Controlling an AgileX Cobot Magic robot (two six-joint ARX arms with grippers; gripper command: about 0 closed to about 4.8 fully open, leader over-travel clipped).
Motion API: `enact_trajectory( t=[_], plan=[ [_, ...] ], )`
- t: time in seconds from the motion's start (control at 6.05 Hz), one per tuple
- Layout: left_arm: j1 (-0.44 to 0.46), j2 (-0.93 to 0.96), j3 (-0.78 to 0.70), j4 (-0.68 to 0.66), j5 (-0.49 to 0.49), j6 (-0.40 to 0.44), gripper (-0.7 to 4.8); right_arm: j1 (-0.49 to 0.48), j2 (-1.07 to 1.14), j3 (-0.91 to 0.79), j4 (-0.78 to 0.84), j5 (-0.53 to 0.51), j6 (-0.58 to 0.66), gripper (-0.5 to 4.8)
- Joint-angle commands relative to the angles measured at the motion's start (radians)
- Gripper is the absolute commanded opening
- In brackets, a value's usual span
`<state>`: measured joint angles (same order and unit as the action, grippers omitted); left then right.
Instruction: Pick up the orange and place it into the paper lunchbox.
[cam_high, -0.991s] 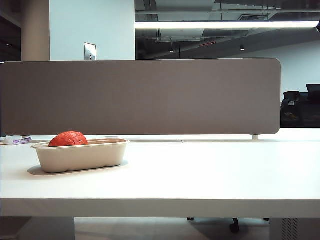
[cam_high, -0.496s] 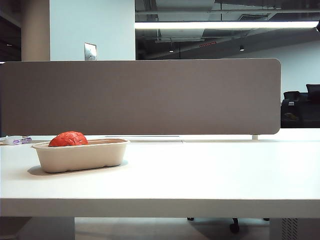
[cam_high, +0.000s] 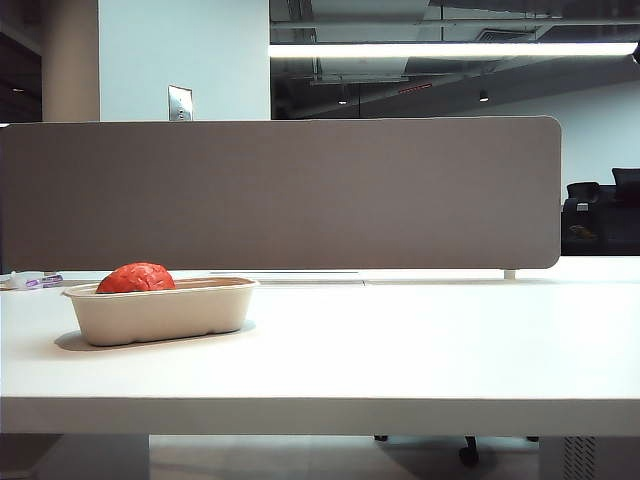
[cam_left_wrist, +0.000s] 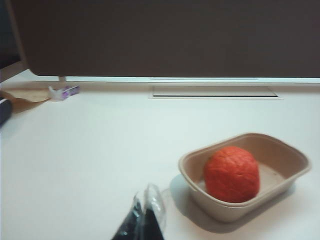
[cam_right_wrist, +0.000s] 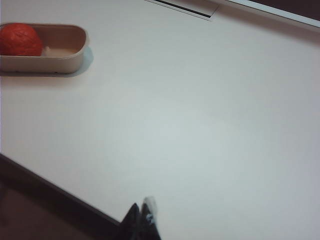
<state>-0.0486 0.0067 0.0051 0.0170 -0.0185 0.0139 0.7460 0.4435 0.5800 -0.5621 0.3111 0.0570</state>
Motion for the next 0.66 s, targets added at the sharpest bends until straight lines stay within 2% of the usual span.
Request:
enact_trajectory(
  t=[0.17, 0.5, 0.66],
  plan=[
    [0.003, -0.003, -0.002, 0.006, 0.032, 0.005, -0.05, 0.0, 0.0, 0.004, 0.017, 0.001, 0.002, -0.05],
    [0.006, -0.003, -0.002, -0.009, 0.044, 0.005, -0.05, 0.0, 0.0, 0.004, 0.017, 0.001, 0.002, -0.05],
    [0.006, -0.003, -0.002, -0.01, 0.031, 0.005, 0.26, 0.0, 0.0, 0.004, 0.017, 0.002, 0.002, -0.05]
  ],
)
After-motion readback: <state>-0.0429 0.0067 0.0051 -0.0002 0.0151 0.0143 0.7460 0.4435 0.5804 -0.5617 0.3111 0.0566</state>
